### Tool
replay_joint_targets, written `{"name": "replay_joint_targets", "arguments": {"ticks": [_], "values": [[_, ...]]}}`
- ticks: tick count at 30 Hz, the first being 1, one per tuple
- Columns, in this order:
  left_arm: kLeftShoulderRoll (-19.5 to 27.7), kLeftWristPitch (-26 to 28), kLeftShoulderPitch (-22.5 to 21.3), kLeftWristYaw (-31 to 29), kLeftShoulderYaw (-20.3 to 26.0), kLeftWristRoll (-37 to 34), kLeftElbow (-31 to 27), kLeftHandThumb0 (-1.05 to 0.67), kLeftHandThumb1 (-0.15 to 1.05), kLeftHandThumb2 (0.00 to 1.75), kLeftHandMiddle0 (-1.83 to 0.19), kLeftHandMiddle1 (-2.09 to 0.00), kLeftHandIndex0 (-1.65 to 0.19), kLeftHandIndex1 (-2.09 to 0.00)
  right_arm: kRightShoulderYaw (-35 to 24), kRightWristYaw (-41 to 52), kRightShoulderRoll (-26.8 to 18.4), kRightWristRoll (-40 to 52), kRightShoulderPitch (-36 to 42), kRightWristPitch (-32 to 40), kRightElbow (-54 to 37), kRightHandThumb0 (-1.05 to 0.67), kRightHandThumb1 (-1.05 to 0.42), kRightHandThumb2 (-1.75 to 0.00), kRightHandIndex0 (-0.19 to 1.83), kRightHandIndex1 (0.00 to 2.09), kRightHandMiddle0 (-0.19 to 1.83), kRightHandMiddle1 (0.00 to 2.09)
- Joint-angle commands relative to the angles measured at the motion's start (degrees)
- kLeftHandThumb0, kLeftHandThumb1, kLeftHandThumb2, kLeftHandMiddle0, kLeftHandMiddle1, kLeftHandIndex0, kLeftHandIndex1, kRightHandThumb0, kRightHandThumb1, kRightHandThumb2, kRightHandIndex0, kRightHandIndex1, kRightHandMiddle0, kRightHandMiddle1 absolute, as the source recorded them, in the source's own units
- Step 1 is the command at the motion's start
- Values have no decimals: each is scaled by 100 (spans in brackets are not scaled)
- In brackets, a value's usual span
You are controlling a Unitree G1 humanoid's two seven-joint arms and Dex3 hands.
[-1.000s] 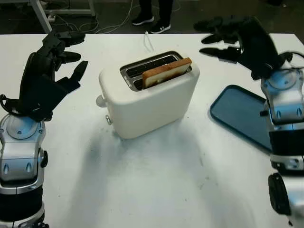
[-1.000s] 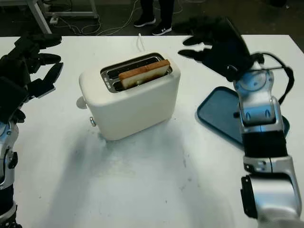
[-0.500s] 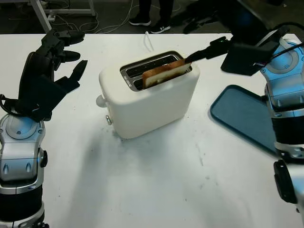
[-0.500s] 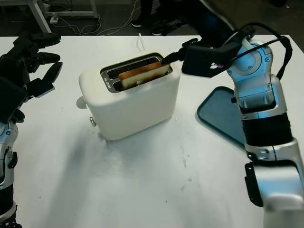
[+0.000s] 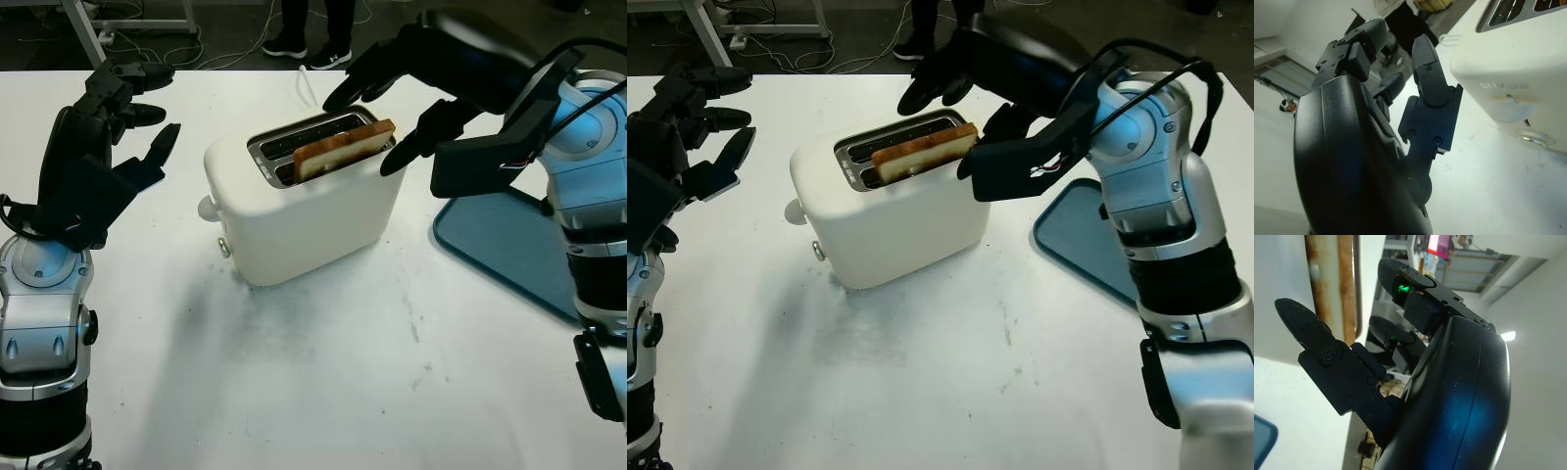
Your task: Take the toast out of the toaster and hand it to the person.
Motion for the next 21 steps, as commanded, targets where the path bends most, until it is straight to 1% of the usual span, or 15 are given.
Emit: {"name": "replay_joint_targets", "arguments": {"ticks": [1, 3, 5, 9, 15, 16, 18, 19, 20, 21], "values": [[6, -80, 59, 18, 27, -24, 2, -40, 92, 52, -5, -110, -15, -76, 69, -91, 83, -11, -75, -144, 93, -45, -35, -1, 89, 50, 103, 6], [-1, -69, 62, 2, 40, -58, 4, -40, 92, 53, -5, -110, -15, -76, 115, -251, 147, -84, -43, -327, 270, -44, -36, -1, 88, 52, 104, 6], [-15, -10, 64, -16, 55, -103, -19, -40, 92, 52, -4, -109, -14, -76, 181, -355, 186, -161, -40, -460, 465, -46, -38, -1, 86, 55, 104, 6], [15, -46, 77, 4, 32, -34, -20, -39, 92, 52, -5, -110, -14, -76, 265, -509, 261, -273, -40, -586, 757, -47, -46, -1, 76, 69, 102, 5], [-10, -16, 58, 4, 33, -58, -21, -39, 92, 53, -6, -110, -15, -76, 283, -920, 381, -333, 6, -897, 1290, -44, -53, -1, 72, 82, 103, 5], [-19, 9, 51, 4, 35, -69, -24, -39, 92, 53, -5, -110, -15, -76, 287, -1009, 392, -349, 3, -1001, 1416, -44, -53, -1, 72, 89, 104, 5], [-28, 36, 48, 4, 39, -82, -28, -40, 92, 53, -4, -110, -14, -76, 286, -1149, 400, -364, -8, -1192, 1627, -46, -55, -1, 69, 136, 105, 6], [-33, 52, 49, 6, 40, -83, -34, -41, 92, 52, -4, -110, -14, -76, 283, -1215, 398, -371, -14, -1290, 1725, -47, -56, -1, 68, 154, 106, 6], [-40, 76, 49, 5, 42, -91, -45, -41, 92, 52, -3, -109, -14, -76, 283, -1272, 393, -376, -26, -1393, 1823, -49, -57, -1, 71, 166, 106, 6], [-45, 101, 48, 6, 41, -96, -58, -41, 92, 52, -3, -109, -13, -75, 284, -1305, 385, -377, -43, -1476, 1910, -49, -57, -1, 71, 170, 106, 6]]}}
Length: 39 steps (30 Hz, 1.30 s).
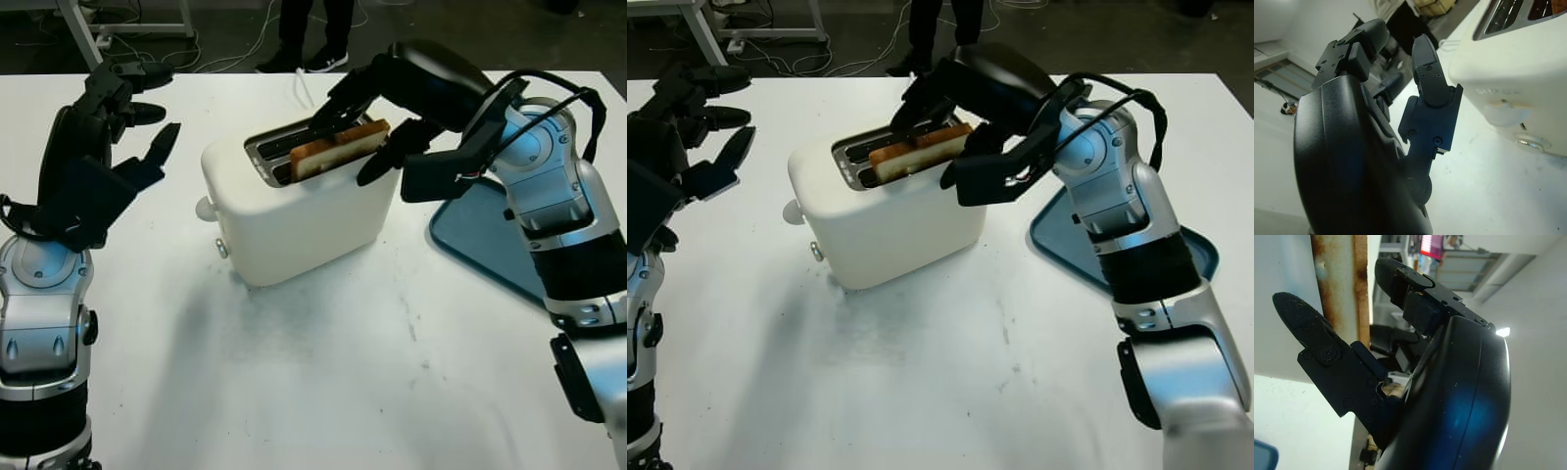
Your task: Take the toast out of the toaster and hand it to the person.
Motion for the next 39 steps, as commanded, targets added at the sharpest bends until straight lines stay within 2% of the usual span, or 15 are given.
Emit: {"name": "replay_joint_targets", "arguments": {"ticks": [1, 8, 14, 20, 29, 39], "values": [[-23, 77, 41, 6, 30, -79, -63, -41, 92, 52, -2, -108, -13, -75, 37, -147, 30, -139, -36, -101, 277, -48, -58, -1, 69, 172, 106, 6], [32, 26, 25, -4, 8, -71, -34, -43, 92, 53, -2, -109, -14, -75, -27, -159, 28, -62, -153, -254, 570, -48, -67, -1, 64, 107, 103, 3], [46, 55, 10, -15, -10, -61, -49, -42, 92, 53, -1, -109, -13, -74, -106, -500, 49, -80, -318, -590, 864, -55, -68, 0, 74, 87, 107, 4], [26, 74, 12, 23, -21, -34, -62, -42, 92, 53, -2, -109, -14, -75, -150, -551, 55, -3, -593, -761, 1152, -55, -68, 0, 80, 82, 107, 4], [36, 18, 34, -8, 15, -87, -32, -42, 92, 53, -2, -110, -13, -74, -171, -614, 54, 20, -666, -740, 1125, -57, -68, 0, 86, 76, 106, 3], [-4, 56, 47, 26, 30, -126, -52, -42, 92, 52, -1, -108, -14, -73, -51, -380, 93, 32, -662, -666, 1173, -57, -68, 0, 84, 72, 104, 1]]}}
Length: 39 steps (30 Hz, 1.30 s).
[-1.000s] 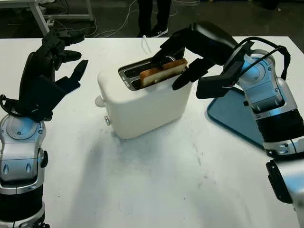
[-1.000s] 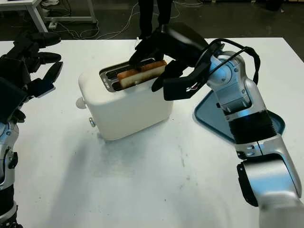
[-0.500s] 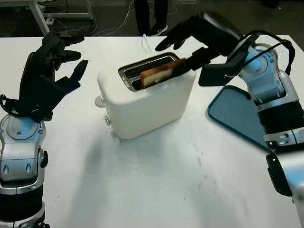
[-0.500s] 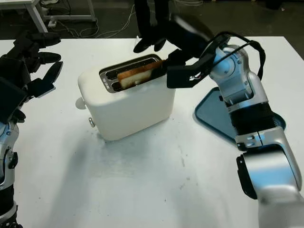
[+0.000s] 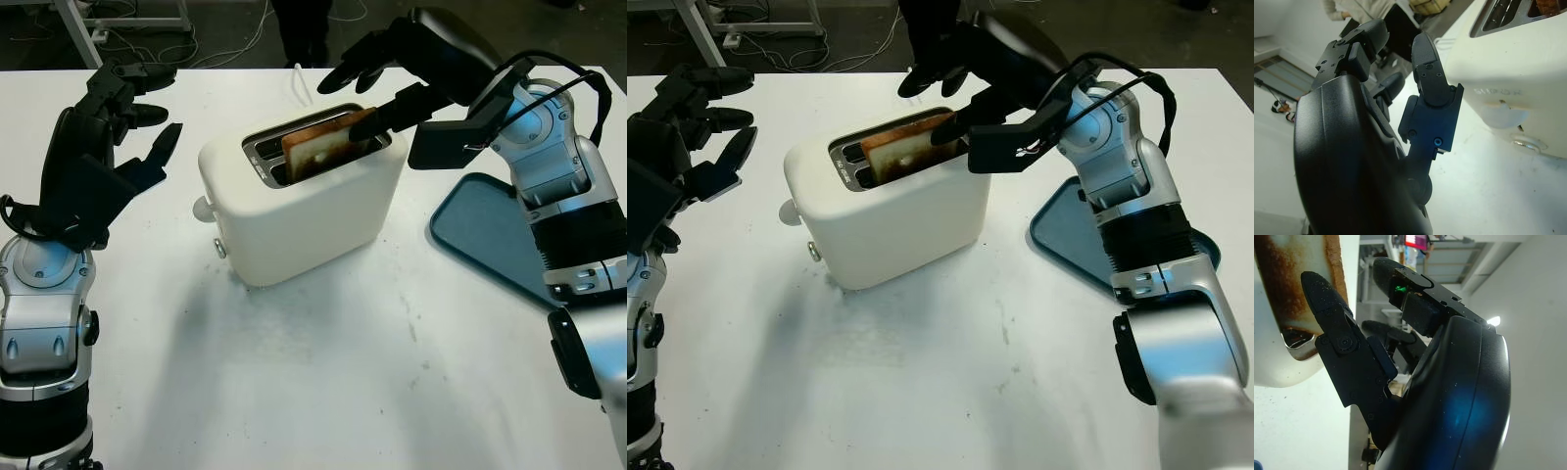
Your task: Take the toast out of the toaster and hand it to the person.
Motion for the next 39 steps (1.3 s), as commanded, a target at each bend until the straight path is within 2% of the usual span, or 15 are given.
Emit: {"name": "replay_joint_targets", "arguments": {"ticks": [1, 5, 9, 12, 19, 23, 26, 30, 33, 34, 35, 36, 37, 38, 39], "values": [[8, -36, 53, 21, 35, -17, -23, -42, 92, 52, -1, -108, -14, -73, 63, 45, 41, -45, -17, -8, -22, -57, -68, 0, 84, 72, 103, 1], [25, -63, 71, 44, 17, 45, -30, -42, 92, 52, -2, -109, -14, -73, 143, 16, 18, -132, 18, -146, 13, -59, -69, 0, 83, 76, 104, 1], [8, -41, 67, 30, 38, -4, -28, -41, 92, 53, -2, -108, -14, -73, 217, 111, 36, -131, 43, -70, 18, -60, -69, 0, 76, 109, 103, 1], [15, -69, 77, 17, 41, -13, -21, -40, 92, 53, -1, -108, -13, -72, 284, 247, 58, -150, 67, 62, -10, -60, -69, 0, 69, 126, 102, 0], [4, -80, 99, 50, 52, 11, -25, -41, 92, 53, -2, -108, -14, -72, 454, 480, -11, -370, 110, 102, -132, -51, -66, 0, 71, 113, 103, 1], [6, -80, 112, 50, 75, -1, -20, -41, 92, 52, -3, -108, -15, -72, 514, 645, -75, -526, 106, 263, -270, -41, -66, 0, 79, 117, 110, 5], [-4, 5, 115, 53, 75, -7, -80, -41, 92, 51, -3, -106, -14, -71, 654, 385, -243, -1083, 111, 103, -407, -41, -66, -1, 80, 124, 116, 8], [18, -173, 112, 77, 45, 57, 1, -40, 92, 51, -6, -107, -16, -72, 969, -310, -459, -2399, 240, 272, -885, -39, -71, -1, 74, 144, 122, 13], [15, -200, 109, 106, 23, 89, 21, -39, 92, 52, -7, -108, -17, -72, 1008, -644, -437, -2784, 382, 340, -1080, -37, -77, -2, 78, 141, 119, 14], [9, -199, 111, 114, 21, 85, 22, -40, 92, 52, -7, -108, -17, -72, 991, -883, -412, -2847, 428, 285, -1070, -36, -80, -2, 79, 150, 120, 16], [6, -207, 113, 116, 23, 73, 24, -39, 92, 52, -7, -108, -17, -72, 991, -1222, -405, -2960, 455, 195, -1028, -35, -82, -2, 81, 162, 122, 23], [7, -211, 115, 116, 24, 61, 27, -39, 92, 52, -7, -108, -17, -72, 1000, -1522, -404, -3065, 470, 126, -981, -33, -85, -2, 89, 169, 103, 88], [13, -212, 116, 114, 24, 56, 28, -39, 92, 52, -7, -108, -17, -72, 1024, -1871, -406, -3193, 467, 54, -898, -33, -86, -2, 93, 172, 89, 125], [21, -217, 116, 107, 23, 51, 30, -39, 92, 52, -7, -108, -17, -72, 1067, -2202, -418, -3354, 442, 2, -809, -34, -89, -2, 100, 173, 83, 154], [20, -222, 114, 98, 29, 33, 34, -39, 92, 53, -6, -108, -17, -72, 1105, -2458, -421, -3477, 412, -35, -722, -35, -90, -3, 104, 174, 82, 164]]}}
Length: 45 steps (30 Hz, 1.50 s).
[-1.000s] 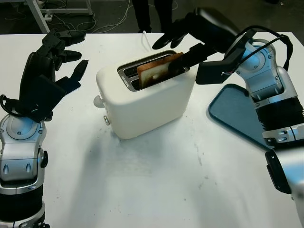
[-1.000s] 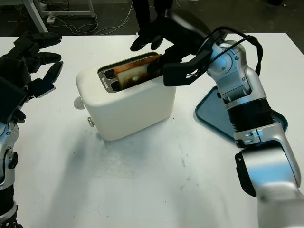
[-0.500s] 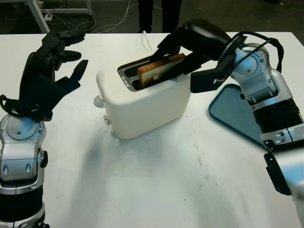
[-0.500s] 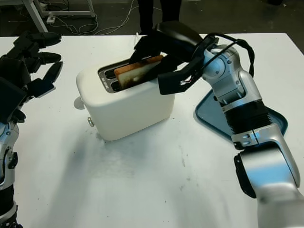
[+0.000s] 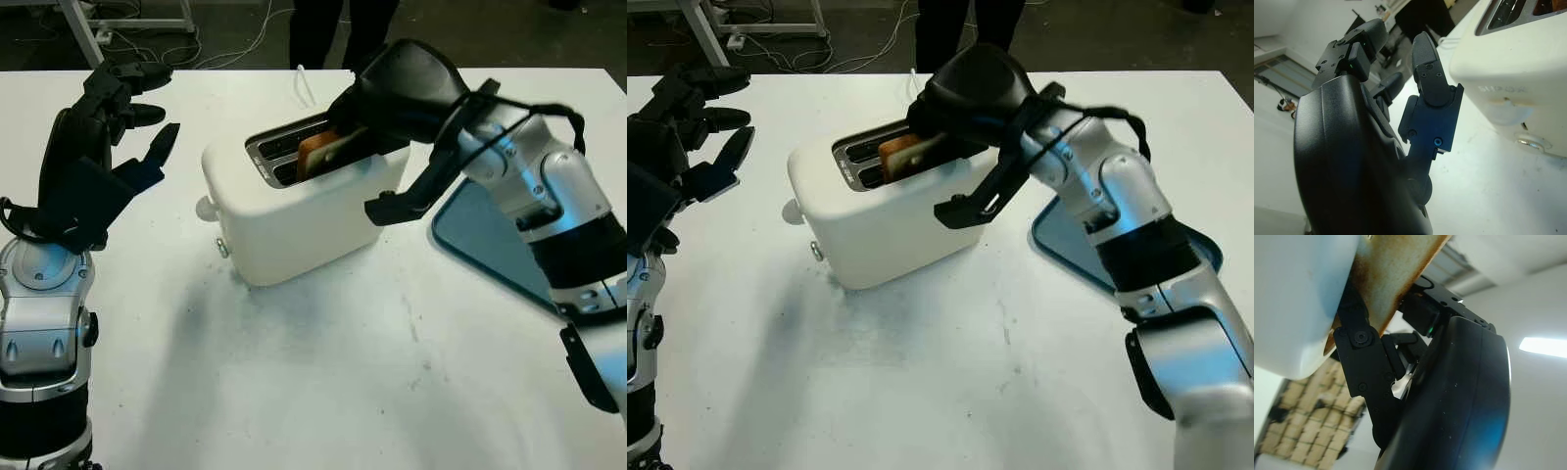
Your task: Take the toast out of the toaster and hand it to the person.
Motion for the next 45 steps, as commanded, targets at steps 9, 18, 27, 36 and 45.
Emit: {"name": "replay_joint_targets", "arguments": {"ticks": [9, 18, 27, 36, 45], "values": [[33, 13, 41, -13, 4, -4, -23, -40, 92, 53, -4, -109, -15, -73, 137, -912, -72, -383, -270, -298, 596, -49, -92, -13, 114, 175, 89, 171], [39, 23, 19, -46, 10, -50, 9, -41, 92, 52, -3, -108, -14, -73, -719, 828, 311, 2365, -1414, -1012, 2531, -43, -92, -29, 97, 175, 75, 172], [39, 51, 38, -2, -6, 18, -15, -42, 92, 52, -2, -108, -14, -73, -1572, 2259, 410, 3922, -2835, -604, 3989, -51, -92, -32, 109, 175, 90, 175], [41, -41, 73, 9, 6, 30, 33, -41, 92, 52, -3, -107, -15, -72, -2056, 2935, 281, 4422, -3615, 181, 4755, -53, -92, -31, 113, 175, 93, 175], [-31, 8, 127, 114, -22, 83, -46, -39, 92, 51, -6, -107, -16, -72, -2572, 2162, 378, 4718, -3324, 1235, 5519, -42, -92, -27, 106, 175, 79, 175]]}}
